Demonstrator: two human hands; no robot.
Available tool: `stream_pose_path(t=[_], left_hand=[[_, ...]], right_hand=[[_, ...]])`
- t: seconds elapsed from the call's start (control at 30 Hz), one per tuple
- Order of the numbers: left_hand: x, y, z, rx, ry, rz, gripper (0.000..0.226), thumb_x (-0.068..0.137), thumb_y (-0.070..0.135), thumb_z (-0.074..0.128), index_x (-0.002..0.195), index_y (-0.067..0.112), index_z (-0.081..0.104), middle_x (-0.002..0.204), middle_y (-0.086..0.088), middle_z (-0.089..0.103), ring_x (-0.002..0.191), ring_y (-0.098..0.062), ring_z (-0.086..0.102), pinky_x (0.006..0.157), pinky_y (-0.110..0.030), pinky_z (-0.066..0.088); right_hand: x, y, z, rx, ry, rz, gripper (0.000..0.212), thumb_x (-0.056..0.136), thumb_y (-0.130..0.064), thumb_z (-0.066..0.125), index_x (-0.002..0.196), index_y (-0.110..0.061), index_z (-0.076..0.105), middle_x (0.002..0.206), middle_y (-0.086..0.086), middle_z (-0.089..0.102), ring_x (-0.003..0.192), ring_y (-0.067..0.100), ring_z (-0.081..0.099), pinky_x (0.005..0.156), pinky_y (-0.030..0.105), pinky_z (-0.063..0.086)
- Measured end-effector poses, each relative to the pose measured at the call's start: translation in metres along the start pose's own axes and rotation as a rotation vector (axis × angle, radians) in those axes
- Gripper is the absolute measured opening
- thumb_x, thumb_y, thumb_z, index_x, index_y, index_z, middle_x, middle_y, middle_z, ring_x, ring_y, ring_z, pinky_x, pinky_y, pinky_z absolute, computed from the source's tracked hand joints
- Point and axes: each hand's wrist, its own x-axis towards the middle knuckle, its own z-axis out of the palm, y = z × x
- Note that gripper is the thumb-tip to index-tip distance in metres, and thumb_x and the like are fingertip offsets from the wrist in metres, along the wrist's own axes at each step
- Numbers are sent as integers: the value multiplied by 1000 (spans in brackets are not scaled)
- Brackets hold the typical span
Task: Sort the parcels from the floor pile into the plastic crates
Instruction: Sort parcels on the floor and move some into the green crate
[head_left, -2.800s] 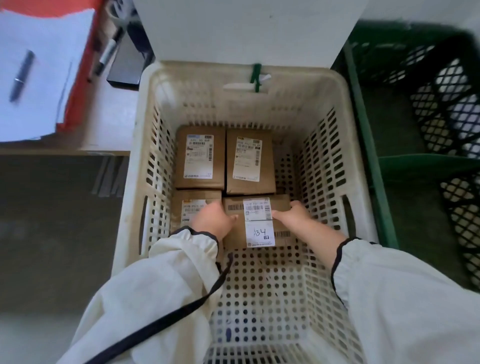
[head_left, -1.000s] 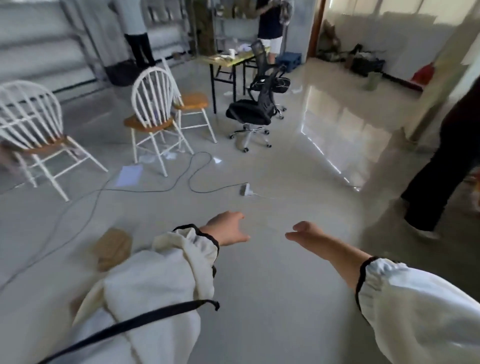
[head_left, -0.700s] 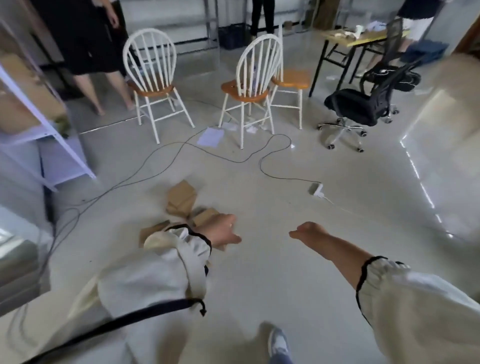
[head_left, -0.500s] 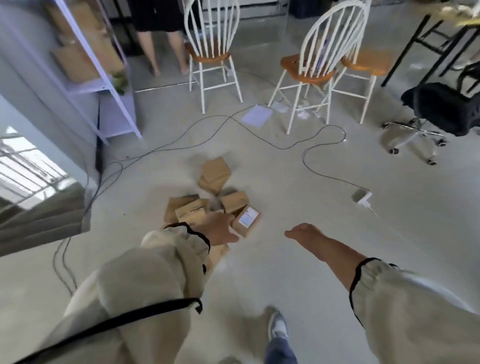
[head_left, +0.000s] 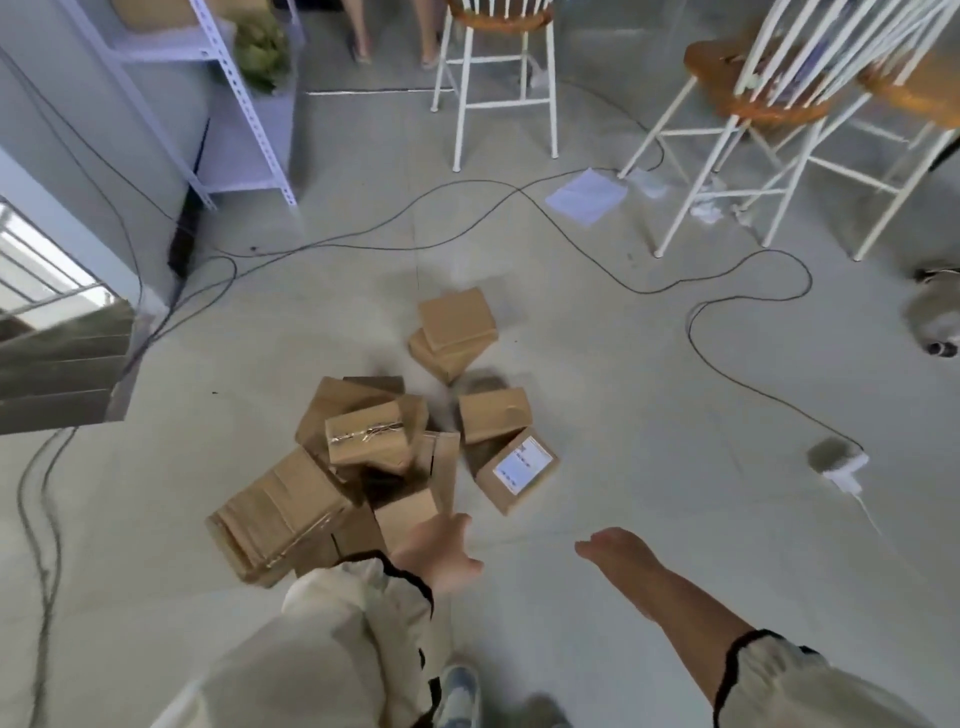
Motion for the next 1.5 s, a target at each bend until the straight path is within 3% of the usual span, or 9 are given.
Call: stream_pose_path(t=[0.13,0.3,0.53,0.8,1.1,1.17,1.3,1.43,1.5], left_hand=[[110,-15,48,94,20,31,54,81,37,59,131,20,44,128,-3,52,116,-24,53,95,-39,47],[270,-23,106,187,119,86,58,85,26,55,139,18,36,138,-4,42,125,-26,45,100,-40,44],[424,-49,153,267,300,82,69,89,36,58,147,15,26,149,-5,33,135,-27,35,107,-45,36],[438,-73,161,10,183,18,69,81,53,53,138,19,34,139,-7,48,124,-27,50,105,-46,42],[442,-76,167,-141,154,90,67,88,31,63,144,18,27,141,-5,46,132,-25,44,110,-40,36],[437,-75,171,-229,197,-4,78,87,32,65,147,20,18,142,-7,44,130,-29,44,103,-45,43],[439,-70,176,-687,213,-270,90,77,26,78,145,17,20,137,-14,47,114,-39,55,56,-42,54],[452,-65,176,-661,407,-142,81,76,31,78,140,11,32,137,-12,48,123,-32,50,96,-48,48],[454,-62,174,-640,443,-50,80,81,27,74,144,14,27,141,-11,46,129,-30,45,107,-47,40]], right_hand=[[117,43,29,-13,5,-13,22,90,-27,58,104,-10,55,113,10,55,101,22,52,92,31,41],[274,101,58,-100,41,-28,53,91,-30,58,137,-8,43,139,7,47,124,20,47,90,22,35],[437,110,90,-170,66,-177,64,93,-37,54,145,-8,32,151,8,32,137,23,33,110,30,28],[464,86,95,75,262,-269,63,91,-26,56,145,-9,29,141,11,45,118,26,51,76,27,39],[482,67,93,33,339,-446,31,91,-24,51,119,-12,51,103,3,61,82,20,58,62,30,48],[482,73,96,35,355,-452,31,92,-25,53,119,-11,51,105,4,62,81,19,56,57,27,43],[482,85,89,57,330,-416,28,90,-31,59,111,-13,56,87,-3,58,71,14,54,50,24,36],[482,106,80,54,288,-322,34,83,-39,67,86,-5,61,69,1,55,60,15,51,49,23,32],[480,124,77,117,193,-280,49,80,-44,69,105,-3,62,81,5,66,73,19,63,56,25,39]])
